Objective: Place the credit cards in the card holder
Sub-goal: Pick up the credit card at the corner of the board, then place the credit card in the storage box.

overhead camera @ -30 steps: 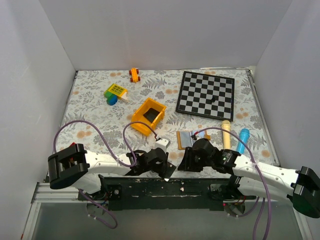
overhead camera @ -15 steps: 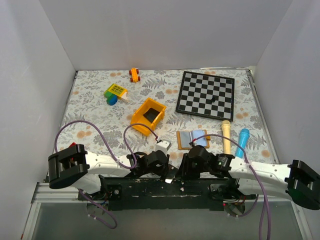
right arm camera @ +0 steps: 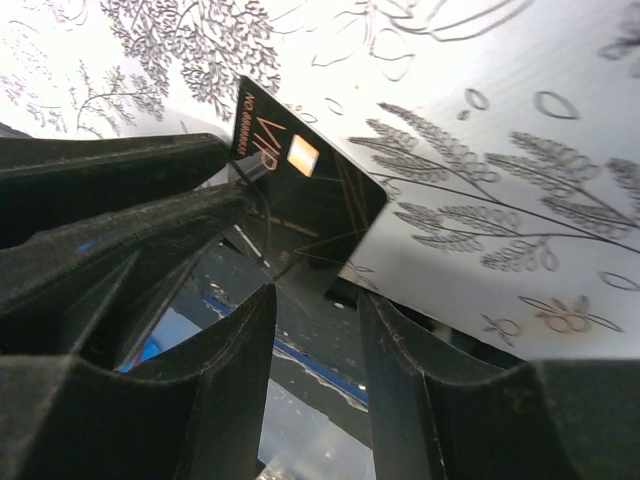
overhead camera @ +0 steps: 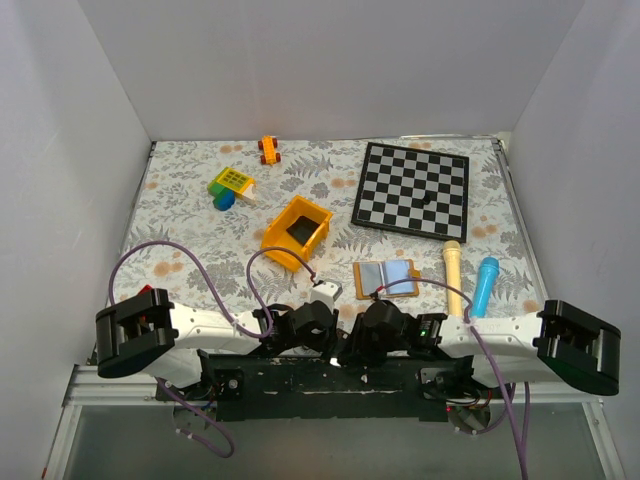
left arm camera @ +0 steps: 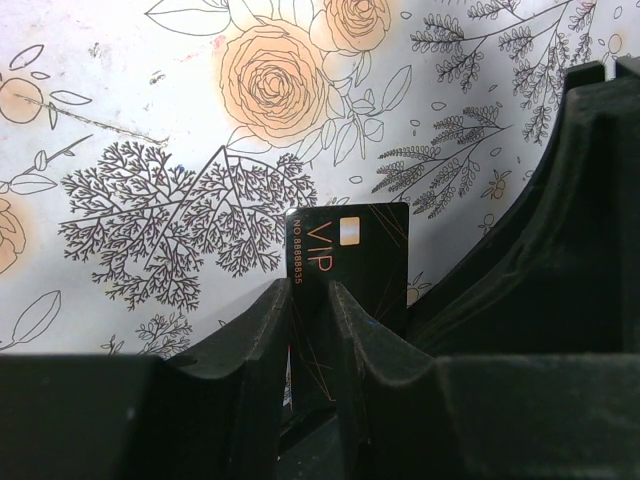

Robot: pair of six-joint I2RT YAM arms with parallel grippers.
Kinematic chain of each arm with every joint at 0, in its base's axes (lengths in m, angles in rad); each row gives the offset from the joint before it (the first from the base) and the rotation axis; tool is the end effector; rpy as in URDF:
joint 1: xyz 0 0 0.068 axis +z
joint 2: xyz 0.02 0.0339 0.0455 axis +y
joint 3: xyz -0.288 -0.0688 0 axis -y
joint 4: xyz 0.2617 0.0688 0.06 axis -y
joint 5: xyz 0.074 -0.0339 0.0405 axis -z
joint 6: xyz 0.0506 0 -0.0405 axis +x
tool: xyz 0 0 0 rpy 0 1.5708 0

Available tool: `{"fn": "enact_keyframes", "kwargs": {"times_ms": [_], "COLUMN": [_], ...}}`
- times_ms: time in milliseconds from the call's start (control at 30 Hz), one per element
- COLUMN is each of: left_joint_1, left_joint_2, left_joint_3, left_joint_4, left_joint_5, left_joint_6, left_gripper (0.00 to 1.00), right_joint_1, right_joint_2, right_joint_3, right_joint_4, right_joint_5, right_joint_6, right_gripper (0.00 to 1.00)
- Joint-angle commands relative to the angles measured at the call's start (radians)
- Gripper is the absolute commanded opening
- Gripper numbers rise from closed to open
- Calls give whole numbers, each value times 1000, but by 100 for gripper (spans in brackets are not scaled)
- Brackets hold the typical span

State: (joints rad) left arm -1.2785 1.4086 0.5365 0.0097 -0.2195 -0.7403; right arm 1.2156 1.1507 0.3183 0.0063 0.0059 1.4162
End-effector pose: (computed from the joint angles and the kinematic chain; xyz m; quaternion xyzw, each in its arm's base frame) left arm 0.0878 -0.2535 0.1422 0.2112 0.9088 -0.2371 0.2705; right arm 0.0724 0.1945 0.1317 0.0943 0.9267 0.3514 0.0944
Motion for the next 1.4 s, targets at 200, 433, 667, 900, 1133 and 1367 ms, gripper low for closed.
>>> {"fn": "enact_keyframes", "kwargs": {"times_ms": [200, 433, 667, 900, 1133, 1367], "left_joint_1": [-12, -27, -27, -19, 105, 372], "left_joint_2": [-31, -42, -111, -174, -331, -445], "left_joint_3": [-41, -41, -32, 28, 30, 63], "left_joint_4": [-65, -65, -99, -197, -264, -251], "left_joint_5": [42, 48, 5, -95, -116, -40], "left_joint_6": [4, -11, -24, -13, 1, 79], "left_gripper": [22, 22, 22, 24, 34, 75], "right_joint_1": [18, 21, 32, 32, 1, -241], "right_joint_2": [103, 67, -69, -118, -187, -181], "right_joint_3": [30, 59, 122, 171, 294, 424], "right_joint_4": [98, 22, -169, -294, -498, -450], "right_joint_5": [97, 132, 242, 302, 466, 292], "right_joint_6": [56, 30, -37, -105, -275, -566], "right_gripper": [42, 19, 1, 1, 1, 1]}}
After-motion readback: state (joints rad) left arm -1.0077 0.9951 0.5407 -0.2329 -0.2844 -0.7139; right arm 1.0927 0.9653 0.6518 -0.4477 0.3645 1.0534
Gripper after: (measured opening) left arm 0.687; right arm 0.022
